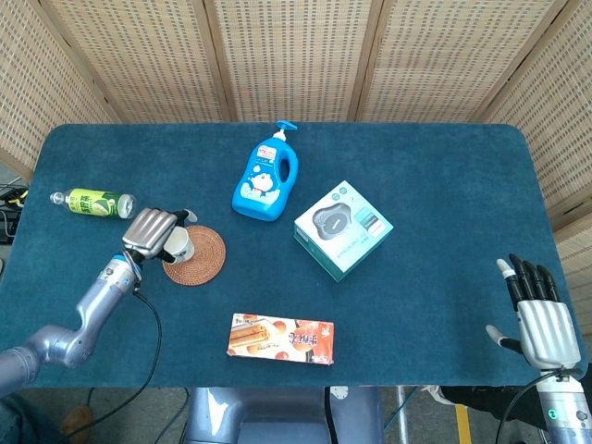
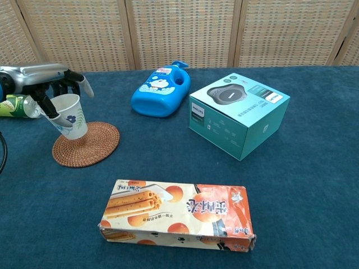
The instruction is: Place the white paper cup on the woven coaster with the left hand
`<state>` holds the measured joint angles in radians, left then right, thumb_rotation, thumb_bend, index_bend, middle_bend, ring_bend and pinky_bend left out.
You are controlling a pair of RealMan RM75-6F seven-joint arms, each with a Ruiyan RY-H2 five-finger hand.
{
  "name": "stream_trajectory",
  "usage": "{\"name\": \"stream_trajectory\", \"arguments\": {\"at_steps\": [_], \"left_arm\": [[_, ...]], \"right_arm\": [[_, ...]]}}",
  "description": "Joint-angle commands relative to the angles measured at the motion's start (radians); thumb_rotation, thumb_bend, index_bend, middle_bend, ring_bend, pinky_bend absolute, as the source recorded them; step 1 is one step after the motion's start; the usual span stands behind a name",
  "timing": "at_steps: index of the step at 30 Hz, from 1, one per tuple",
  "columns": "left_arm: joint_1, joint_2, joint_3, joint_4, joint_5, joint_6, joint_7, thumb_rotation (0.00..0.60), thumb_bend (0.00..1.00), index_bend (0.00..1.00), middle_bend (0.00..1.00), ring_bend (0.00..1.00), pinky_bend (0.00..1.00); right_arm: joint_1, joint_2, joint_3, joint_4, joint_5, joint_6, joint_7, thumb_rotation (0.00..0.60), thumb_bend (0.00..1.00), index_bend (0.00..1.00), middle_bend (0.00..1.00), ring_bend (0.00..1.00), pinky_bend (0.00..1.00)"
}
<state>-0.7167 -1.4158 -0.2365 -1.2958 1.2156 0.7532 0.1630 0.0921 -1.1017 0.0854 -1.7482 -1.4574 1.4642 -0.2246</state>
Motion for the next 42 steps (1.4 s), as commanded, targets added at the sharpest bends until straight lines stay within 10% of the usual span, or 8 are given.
{"name": "stream_trajectory", "arguments": {"at_steps": [1, 16, 24, 31, 42], "left_arm": [[-0.015, -0.018, 0.002, 0.015, -0.012, -0.012, 0.006, 0.600, 0.00, 0.30, 0.46, 0.49, 0.41], [-0.061, -0.031, 0.030, 0.006, -0.100, -0.040, 0.084, 0.600, 0.00, 0.30, 0.42, 0.45, 0.41], [-0.071, -0.033, 0.049, -0.005, -0.127, -0.030, 0.134, 0.600, 0.00, 0.00, 0.01, 0.01, 0.28], [-0.047, 0.071, 0.068, -0.158, -0.162, 0.031, 0.203, 0.600, 0.00, 0.00, 0.00, 0.00, 0.10], [0.216, 0.284, 0.099, -0.456, 0.005, 0.461, 0.068, 0.600, 0.00, 0.00, 0.00, 0.00, 0.00]], "right_arm": [[0.001, 0.000, 0.001, 0.001, 0.004, -0.003, 0.002, 0.600, 0.00, 0.00, 0.00, 0.00, 0.00], [-0.001, 0.009, 0.006, 0.001, 0.012, 0.003, 0.021, 0.600, 0.00, 0.00, 0.00, 0.00, 0.00], [-0.002, 0.011, 0.006, 0.000, 0.012, 0.005, 0.026, 0.600, 0.00, 0.00, 0.00, 0.00, 0.00], [0.000, 0.018, 0.003, -0.002, 0.012, -0.005, 0.047, 0.600, 0.00, 0.00, 0.00, 0.00, 0.00], [-0.006, 0.018, -0.007, -0.014, -0.017, 0.014, 0.034, 0.600, 0.00, 0.00, 0.00, 0.00, 0.00]]}}
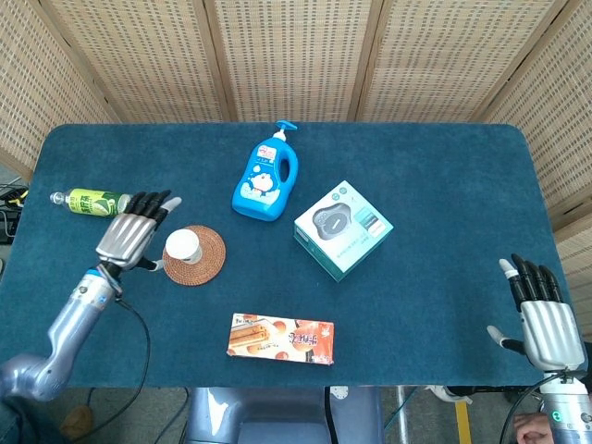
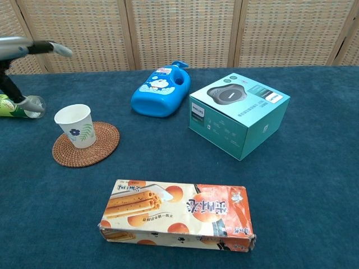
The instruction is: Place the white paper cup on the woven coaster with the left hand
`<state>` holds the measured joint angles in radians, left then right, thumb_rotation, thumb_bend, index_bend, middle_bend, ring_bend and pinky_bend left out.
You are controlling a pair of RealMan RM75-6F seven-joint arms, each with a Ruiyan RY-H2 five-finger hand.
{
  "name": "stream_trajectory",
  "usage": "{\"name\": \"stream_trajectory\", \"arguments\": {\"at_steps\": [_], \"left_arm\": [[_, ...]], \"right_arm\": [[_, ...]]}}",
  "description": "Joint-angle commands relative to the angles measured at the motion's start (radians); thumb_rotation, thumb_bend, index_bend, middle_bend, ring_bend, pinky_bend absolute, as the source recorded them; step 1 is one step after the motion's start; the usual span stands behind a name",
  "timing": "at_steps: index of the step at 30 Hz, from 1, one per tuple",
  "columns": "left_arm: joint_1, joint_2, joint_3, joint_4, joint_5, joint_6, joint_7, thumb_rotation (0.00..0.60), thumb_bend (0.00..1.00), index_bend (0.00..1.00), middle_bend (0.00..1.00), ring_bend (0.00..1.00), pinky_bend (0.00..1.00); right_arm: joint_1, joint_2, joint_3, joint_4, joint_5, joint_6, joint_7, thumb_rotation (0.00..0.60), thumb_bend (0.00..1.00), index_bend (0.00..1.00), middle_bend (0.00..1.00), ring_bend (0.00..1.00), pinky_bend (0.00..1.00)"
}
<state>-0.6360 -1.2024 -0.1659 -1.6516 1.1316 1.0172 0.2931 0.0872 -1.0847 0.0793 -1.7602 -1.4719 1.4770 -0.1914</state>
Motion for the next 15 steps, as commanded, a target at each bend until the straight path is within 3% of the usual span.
{"name": "stream_trajectory", "arguments": {"at_steps": [1, 8, 15], "left_arm": [[0.173, 0.077, 0.044, -0.119, 0.107, 0.251, -0.066, 0.600, 0.00, 0.00, 0.00, 0.00, 0.00], [0.376, 0.075, 0.153, -0.166, 0.231, 0.508, -0.106, 0.600, 0.00, 0.00, 0.00, 0.00, 0.00], [0.456, 0.071, 0.217, -0.128, 0.295, 0.556, -0.136, 0.600, 0.00, 0.00, 0.00, 0.00, 0.00]], "right_arm": [[-0.001, 0.002, -0.002, -0.003, -0.005, 0.003, 0.000, 0.600, 0.00, 0.00, 0.00, 0.00, 0.00], [-0.007, 0.006, -0.005, -0.002, -0.015, 0.016, -0.006, 0.600, 0.00, 0.00, 0.00, 0.00, 0.00], [-0.017, 0.000, -0.010, -0.009, -0.037, 0.044, -0.055, 0.600, 0.00, 0.00, 0.00, 0.00, 0.00]]}}
